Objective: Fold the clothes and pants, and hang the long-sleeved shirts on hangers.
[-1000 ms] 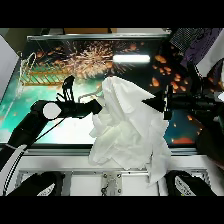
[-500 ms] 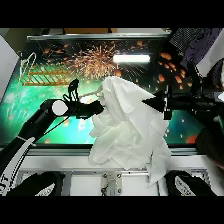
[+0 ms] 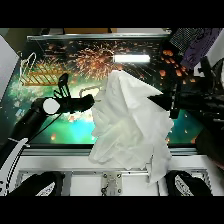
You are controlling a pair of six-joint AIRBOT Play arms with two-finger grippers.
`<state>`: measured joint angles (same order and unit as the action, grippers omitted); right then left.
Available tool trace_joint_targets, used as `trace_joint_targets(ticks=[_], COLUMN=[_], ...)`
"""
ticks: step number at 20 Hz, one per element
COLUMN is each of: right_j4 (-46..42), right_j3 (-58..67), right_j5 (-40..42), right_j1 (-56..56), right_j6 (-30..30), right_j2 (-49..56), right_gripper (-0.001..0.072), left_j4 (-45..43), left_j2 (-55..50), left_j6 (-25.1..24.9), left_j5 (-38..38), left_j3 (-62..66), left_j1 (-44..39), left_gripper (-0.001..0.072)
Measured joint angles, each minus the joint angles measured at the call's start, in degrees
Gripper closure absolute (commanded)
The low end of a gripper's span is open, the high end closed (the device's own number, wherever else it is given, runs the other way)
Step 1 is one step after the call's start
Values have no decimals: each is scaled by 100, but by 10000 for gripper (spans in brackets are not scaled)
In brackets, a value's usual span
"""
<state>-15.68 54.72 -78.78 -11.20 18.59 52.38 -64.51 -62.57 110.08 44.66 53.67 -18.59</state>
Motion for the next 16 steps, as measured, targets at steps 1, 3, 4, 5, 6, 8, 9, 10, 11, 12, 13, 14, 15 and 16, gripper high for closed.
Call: trace_joint_targets(ticks=[1,3,4,5,6,8,9,10,11,12,13,14,15,16], right_j4=[0,-7,-13,-15,-15,-11,-7,11,26,22,-31,-74,-81,-96], right_j3=[0,0,-2,-2,-2,-2,-2,-2,-2,-2,0,0,0,0], right_j5=[9,9,4,-4,-31,-98,-144,-199,-243,-273,-326,-363,-385,-446], right_j1=[-94,-201,-219,-219,-219,-219,-221,-221,-223,-223,-223,-223,-223,-225], right_j6=[118,262,348,402,466,553,597,616,656,695,723,758,772,796], right_j2=[-118,-339,-437,-520,-599,-721,-776,-824,-859,-890,-916,-933,-946,-957], right_gripper=[706,706,706,706,707,706,706,706,706,706,706,706,706,706], left_j4=[-24,-83,-105,-114,-131,-149,-151,-153,-164,-177,-195,-201,-195,-195], left_j2=[81,214,249,273,280,282,282,282,282,282,282,282,282,282], left_j6=[-15,-59,-79,-94,-103,-109,-122,-122,-125,-131,-168,-199,-240,-269], left_j5=[57,175,205,229,232,223,205,199,195,188,181,184,186,190], left_j3=[0,0,2,2,4,15,28,55,105,168,245,315,387,439], left_j1=[114,289,326,348,358,404,446,503,579,649,721,769,804,828], left_gripper=[691,691,691,691,691,691,691,692,691,691,692,691,691,691])
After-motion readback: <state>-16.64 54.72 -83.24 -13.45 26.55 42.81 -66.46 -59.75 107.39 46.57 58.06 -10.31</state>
